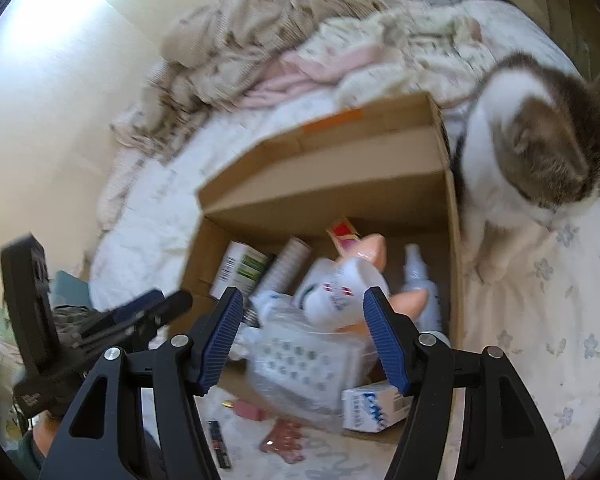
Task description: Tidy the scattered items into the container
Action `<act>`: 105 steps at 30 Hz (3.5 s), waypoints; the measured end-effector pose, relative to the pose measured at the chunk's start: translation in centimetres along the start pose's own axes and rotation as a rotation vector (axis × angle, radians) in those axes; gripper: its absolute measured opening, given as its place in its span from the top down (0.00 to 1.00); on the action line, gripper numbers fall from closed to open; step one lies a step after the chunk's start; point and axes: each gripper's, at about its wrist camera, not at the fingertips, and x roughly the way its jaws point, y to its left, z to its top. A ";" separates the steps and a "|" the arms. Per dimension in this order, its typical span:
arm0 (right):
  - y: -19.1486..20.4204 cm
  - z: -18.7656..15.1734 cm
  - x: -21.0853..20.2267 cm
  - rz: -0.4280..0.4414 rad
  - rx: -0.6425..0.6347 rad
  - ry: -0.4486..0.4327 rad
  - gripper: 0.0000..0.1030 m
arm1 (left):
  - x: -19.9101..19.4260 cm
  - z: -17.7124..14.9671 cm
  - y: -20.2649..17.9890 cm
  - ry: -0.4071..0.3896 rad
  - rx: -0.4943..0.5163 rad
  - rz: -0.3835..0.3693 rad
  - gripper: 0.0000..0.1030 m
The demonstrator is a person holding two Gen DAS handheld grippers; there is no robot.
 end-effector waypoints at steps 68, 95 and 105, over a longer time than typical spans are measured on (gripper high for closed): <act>6.6 -9.7 2.5 -0.016 -0.301 0.196 0.90 | -3.0 -12.6 4.0 0.146 -0.005 -0.004 0.81; 11.0 -17.4 10.8 0.034 -0.743 0.552 0.26 | -0.8 -14.4 9.2 0.132 -0.234 -0.049 0.81; 12.5 -20.8 13.8 -0.099 -0.912 0.526 0.50 | -0.4 -14.6 10.9 0.140 -0.297 -0.018 0.81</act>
